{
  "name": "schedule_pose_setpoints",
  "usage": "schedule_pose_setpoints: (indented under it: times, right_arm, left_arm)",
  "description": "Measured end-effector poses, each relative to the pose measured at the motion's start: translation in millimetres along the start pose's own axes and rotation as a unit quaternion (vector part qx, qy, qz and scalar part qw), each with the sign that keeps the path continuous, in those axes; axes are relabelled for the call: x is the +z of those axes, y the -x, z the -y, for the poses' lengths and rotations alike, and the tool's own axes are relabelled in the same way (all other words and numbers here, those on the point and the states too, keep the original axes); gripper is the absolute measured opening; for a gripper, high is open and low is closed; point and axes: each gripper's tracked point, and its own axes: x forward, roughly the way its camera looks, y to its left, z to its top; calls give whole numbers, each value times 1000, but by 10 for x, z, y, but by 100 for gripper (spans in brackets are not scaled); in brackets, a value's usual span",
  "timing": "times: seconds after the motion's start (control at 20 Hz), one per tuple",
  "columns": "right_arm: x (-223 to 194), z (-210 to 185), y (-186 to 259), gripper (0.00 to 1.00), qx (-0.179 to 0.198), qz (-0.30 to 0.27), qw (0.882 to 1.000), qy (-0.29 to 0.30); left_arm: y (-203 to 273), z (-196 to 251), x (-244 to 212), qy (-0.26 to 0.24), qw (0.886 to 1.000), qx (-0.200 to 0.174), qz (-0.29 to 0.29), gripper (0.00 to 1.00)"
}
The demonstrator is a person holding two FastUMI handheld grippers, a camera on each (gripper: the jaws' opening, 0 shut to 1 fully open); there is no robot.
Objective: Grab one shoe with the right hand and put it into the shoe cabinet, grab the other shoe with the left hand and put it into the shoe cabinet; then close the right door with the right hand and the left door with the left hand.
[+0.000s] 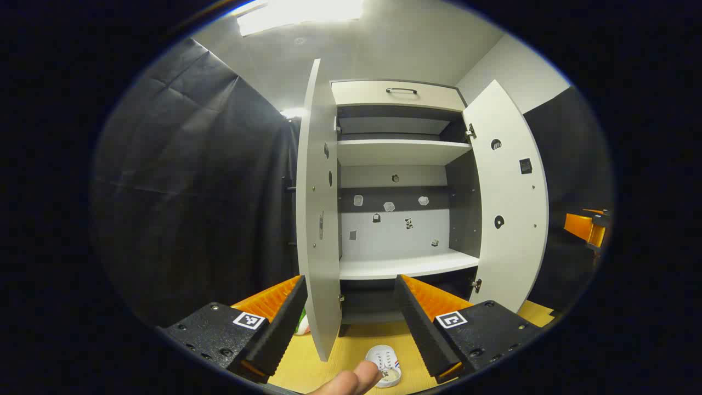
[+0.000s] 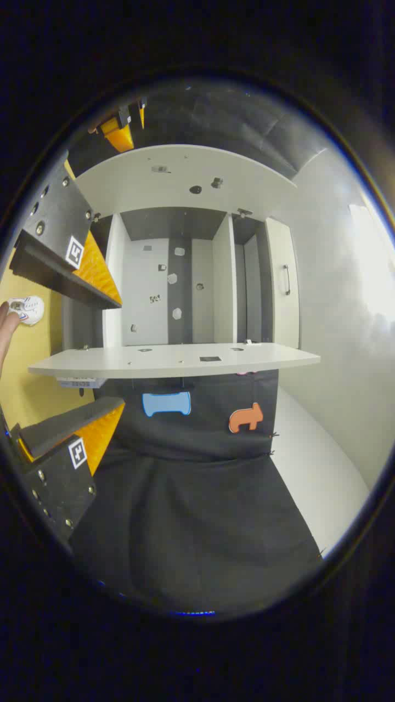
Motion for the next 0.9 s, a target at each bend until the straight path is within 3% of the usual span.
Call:
schedule_pose_setpoints:
  times: [0.55,0.9]
  right_arm:
    - [157,-125,123,96,-7,34,999,26]
    - [-69,-177,88,96,-9,23,999,25]
  left_arm:
    - [-60,-103,-15,10,1000,14,6,97]
    - [-18,-96,-9,20,1000,3,14,96]
